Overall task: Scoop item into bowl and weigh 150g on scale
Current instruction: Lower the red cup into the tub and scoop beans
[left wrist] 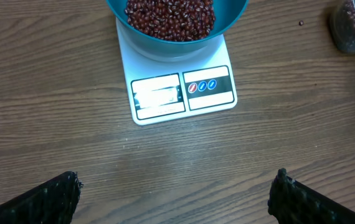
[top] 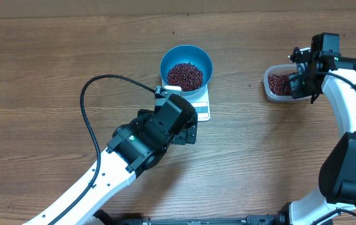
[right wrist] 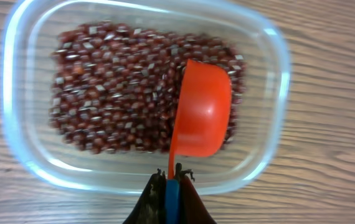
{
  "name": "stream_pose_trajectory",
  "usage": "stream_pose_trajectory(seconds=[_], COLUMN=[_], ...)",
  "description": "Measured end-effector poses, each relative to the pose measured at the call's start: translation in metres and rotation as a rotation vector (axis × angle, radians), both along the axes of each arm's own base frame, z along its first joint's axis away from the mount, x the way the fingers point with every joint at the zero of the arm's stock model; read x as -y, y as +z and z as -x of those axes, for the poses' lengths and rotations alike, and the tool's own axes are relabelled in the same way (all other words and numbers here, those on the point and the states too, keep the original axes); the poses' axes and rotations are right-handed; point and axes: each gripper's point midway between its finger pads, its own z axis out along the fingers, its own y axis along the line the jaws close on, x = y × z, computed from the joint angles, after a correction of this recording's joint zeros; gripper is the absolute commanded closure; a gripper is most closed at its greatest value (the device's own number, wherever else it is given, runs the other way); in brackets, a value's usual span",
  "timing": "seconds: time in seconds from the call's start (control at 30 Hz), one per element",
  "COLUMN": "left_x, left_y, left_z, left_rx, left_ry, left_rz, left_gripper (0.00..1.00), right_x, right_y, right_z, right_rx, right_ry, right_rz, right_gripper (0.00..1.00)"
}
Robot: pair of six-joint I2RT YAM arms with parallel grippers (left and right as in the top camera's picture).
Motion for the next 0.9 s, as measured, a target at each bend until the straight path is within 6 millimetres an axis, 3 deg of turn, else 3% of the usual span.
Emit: stream_pose_trajectory(seconds=[0.2, 0.53, 0.9], left_x=[0.000, 0.000, 0.000], left_y=[0.000, 0.000, 0.000], left_z=[0.000, 0.000, 0.000], left_rx=[0.000, 0.000, 0.000], left_ry=[0.000, 0.000, 0.000], left_rz=[0.000, 0.000, 0.000], left_gripper=[0.01, 0.01, 0.00], right_x=[-0.022, -0.036, -0.017], right_y=[-0.004, -0.006, -0.006], right_z=[0.001, 0.000, 0.001], right_rx=[-0.001, 0.016, 0.065], right_ry=[0.036, 0.054, -0.058], right_rz=[-0.127, -0.234, -0.384], right_gripper=[0.96, 0.96, 0.96])
